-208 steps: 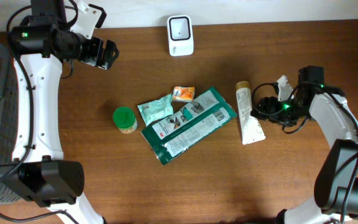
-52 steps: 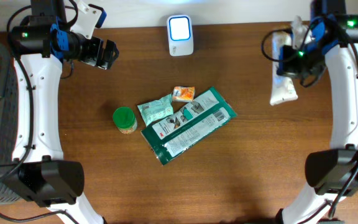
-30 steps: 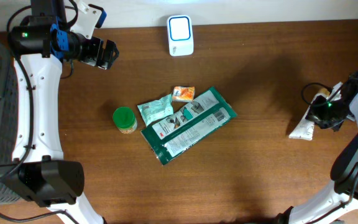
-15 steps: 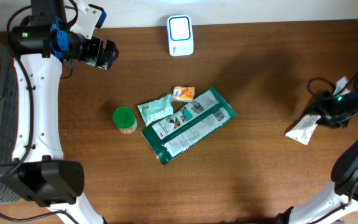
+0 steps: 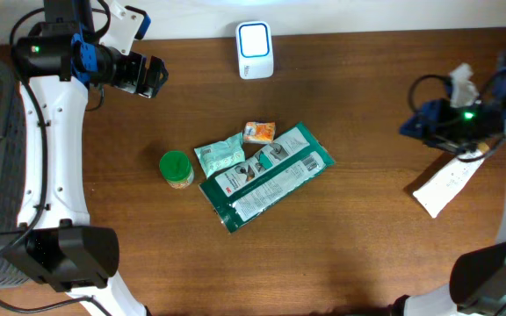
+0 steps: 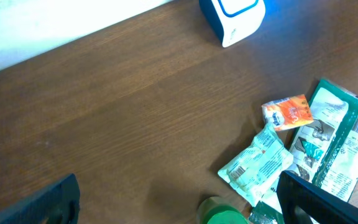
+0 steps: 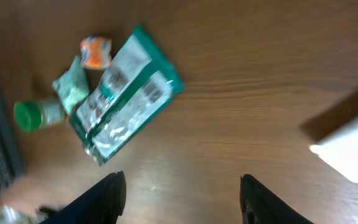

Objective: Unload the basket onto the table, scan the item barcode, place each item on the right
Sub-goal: 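Carry the tube to the table's right edge and release it, then reach the right gripper to the green 3M packet and grasp its edge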

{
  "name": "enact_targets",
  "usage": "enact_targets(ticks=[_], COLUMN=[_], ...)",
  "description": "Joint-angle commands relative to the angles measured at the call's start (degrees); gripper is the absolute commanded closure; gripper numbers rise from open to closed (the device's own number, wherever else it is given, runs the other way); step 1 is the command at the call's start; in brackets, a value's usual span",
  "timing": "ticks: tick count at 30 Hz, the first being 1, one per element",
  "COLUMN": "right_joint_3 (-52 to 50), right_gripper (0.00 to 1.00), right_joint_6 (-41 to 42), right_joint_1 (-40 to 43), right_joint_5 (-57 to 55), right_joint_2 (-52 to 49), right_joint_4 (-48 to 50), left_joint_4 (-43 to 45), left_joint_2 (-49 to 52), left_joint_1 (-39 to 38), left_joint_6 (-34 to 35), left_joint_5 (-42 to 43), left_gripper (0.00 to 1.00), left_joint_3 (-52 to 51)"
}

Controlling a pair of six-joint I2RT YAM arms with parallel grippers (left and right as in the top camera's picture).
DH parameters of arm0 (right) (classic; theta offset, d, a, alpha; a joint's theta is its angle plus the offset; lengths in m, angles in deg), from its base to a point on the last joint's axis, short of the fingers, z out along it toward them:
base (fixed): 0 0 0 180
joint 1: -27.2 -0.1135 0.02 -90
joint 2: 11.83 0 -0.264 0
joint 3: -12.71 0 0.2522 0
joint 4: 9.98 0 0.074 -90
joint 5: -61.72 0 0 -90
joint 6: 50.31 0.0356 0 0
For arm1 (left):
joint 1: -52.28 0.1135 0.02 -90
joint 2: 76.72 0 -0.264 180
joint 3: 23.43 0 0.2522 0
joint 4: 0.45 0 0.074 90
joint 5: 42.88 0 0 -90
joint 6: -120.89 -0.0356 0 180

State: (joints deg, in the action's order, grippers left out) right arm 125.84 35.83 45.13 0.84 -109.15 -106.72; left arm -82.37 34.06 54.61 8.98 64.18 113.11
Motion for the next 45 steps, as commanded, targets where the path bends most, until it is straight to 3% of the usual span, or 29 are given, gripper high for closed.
enact_targets(ticks=[1,12,13,19,23,31,45], right_joint_3=[0.7,-2.4,-2.4,-2.4,-2.4,-2.4,-2.4], right_gripper=[0.43,0.48,0.49,0.51,0.55,0.6,0.61], right_joint_6=[-0.4,9.6,11.2,15.9,22.9,33.3,35.9], right_joint_1=[-6.4,-26.9,-31.5,-40.2,-46.0,-49.2,-49.2], right_joint_5=[1.1,0.9,0.9,0.9,-5.3,-23.9,-20.5], right_joint_2=[-0.4,-10.8,-14.4,-21.4,-25.4,-26.8,-31.2], right_joint_4=[0.7,13.5,16.0,21.9,28.8,36.2,42.6], left_joint_4=[-0.1,-0.1,-0.1,-0.1,-0.1,-0.1,-0.1], left_joint_2=[0.1,0.1,0.1,0.1,0.1,0.1,0.1], left_joint_1=[0.2,0.1,0.1,0.1,0.1,0.1,0.1], left_joint_6=[-0.9,-0.9,-0.9,-0.9,-0.9,-0.9,-0.9], left_joint_5=[0.0,0.0,0.0,0.0,0.0,0.0,0.0], left_gripper=[0.01,0.01,0.01,0.01,0.01,0.01,0.01], left_joint_3=[0.0,0.0,0.0,0.0,0.0,0.0,0.0])
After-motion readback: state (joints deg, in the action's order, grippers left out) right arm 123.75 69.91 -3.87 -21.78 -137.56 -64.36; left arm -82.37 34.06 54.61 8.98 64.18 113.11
